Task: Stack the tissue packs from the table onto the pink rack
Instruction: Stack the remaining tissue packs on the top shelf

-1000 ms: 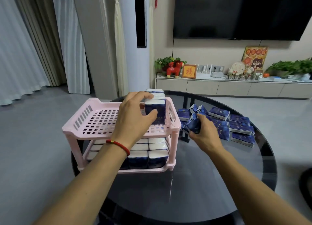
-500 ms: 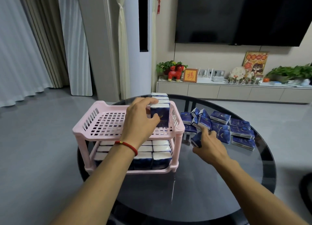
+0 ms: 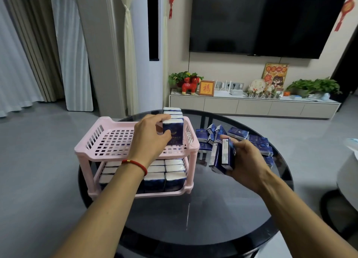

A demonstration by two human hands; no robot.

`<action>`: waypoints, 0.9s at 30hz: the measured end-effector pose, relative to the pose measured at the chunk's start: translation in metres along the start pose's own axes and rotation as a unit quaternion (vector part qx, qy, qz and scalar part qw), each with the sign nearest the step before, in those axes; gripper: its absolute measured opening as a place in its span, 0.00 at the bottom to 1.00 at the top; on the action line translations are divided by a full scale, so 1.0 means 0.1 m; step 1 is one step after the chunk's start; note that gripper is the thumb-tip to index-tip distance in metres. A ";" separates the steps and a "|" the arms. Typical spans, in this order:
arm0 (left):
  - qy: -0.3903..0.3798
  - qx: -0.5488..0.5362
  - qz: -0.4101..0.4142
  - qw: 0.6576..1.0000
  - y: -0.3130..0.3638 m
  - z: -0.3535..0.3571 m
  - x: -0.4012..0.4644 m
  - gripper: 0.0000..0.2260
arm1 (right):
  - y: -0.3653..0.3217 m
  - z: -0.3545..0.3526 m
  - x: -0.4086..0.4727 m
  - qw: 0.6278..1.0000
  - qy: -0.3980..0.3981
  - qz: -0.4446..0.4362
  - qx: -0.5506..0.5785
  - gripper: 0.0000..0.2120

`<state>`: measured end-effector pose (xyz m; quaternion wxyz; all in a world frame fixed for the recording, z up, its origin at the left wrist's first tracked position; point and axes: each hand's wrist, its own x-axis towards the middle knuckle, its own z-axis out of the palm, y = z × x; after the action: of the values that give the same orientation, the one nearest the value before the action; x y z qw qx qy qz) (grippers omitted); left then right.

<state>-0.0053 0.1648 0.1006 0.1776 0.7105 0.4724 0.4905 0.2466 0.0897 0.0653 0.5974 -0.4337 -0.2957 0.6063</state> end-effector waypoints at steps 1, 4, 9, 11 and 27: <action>0.000 0.001 0.000 1.000 0.00 0.00 0.00 0.21 | -0.03 0.03 0.01 1.000 -0.002 -0.015 0.003 0.20; -0.003 -0.001 -0.004 1.000 -0.01 -0.01 0.02 0.22 | -0.14 0.14 0.04 0.996 -0.016 -0.082 -0.022 0.22; -0.006 -0.012 -0.011 1.000 -0.01 -0.01 0.03 0.22 | -0.33 0.45 0.07 0.978 -0.103 -0.180 0.021 0.28; -0.008 -0.023 -0.020 1.000 -0.01 -0.03 0.04 0.22 | -0.36 0.64 0.10 0.969 -0.147 -0.197 -0.034 0.27; -0.225 -0.060 -0.064 0.970 0.06 -0.27 0.02 0.41 | -0.10 1.04 0.21 0.822 -0.080 -0.275 -0.493 0.22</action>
<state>-0.0254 0.1578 0.1182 0.3524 0.7591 0.4346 0.3328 0.1617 0.1275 0.1171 0.4208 -0.5209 -0.7085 0.2225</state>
